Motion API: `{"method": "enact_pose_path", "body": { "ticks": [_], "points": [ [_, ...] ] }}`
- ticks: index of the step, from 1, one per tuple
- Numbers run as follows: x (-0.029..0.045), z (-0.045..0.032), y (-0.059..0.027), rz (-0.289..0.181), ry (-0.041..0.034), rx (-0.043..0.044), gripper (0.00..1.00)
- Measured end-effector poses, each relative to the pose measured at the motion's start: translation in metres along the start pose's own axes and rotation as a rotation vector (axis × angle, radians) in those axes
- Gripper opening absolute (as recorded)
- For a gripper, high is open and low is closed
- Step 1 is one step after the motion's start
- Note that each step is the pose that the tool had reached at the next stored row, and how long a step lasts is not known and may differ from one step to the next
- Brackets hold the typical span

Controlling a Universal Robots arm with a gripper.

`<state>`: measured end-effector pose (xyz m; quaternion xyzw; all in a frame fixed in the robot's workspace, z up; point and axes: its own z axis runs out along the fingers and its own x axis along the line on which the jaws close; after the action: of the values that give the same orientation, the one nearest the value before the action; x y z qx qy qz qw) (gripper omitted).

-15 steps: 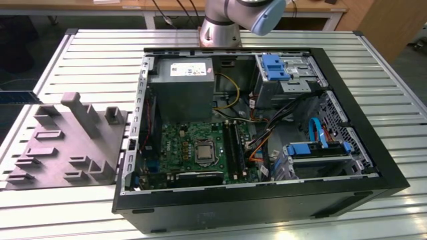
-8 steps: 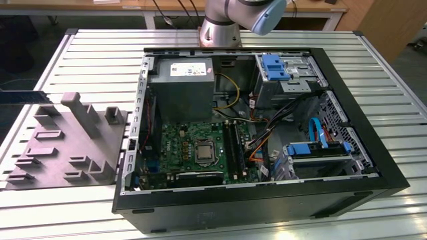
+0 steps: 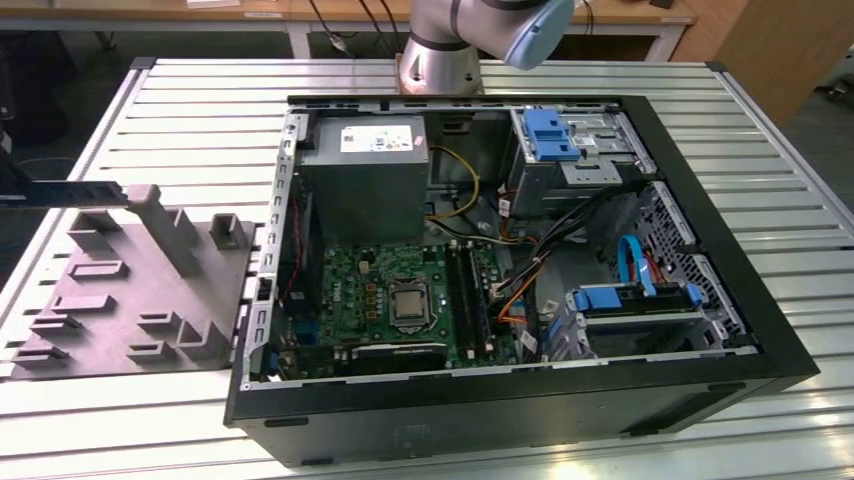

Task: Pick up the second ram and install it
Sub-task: 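Pick up the second ram and move it above second insertion slot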

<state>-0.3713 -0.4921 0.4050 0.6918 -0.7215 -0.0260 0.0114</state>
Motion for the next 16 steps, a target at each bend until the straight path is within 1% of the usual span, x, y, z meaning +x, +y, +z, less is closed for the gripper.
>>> {"method": "enact_pose_path", "body": {
  "ticks": [4,10,16],
  "points": [
    [-0.0006,-0.0007,-0.0128,0.0,0.0,-0.0001,0.12],
    [-0.0016,-0.0019,-0.0362,0.0,0.0,0.0,0.12],
    [-0.0024,-0.003,-0.0564,0.0,0.0,0.0,0.12]
  ]
}}
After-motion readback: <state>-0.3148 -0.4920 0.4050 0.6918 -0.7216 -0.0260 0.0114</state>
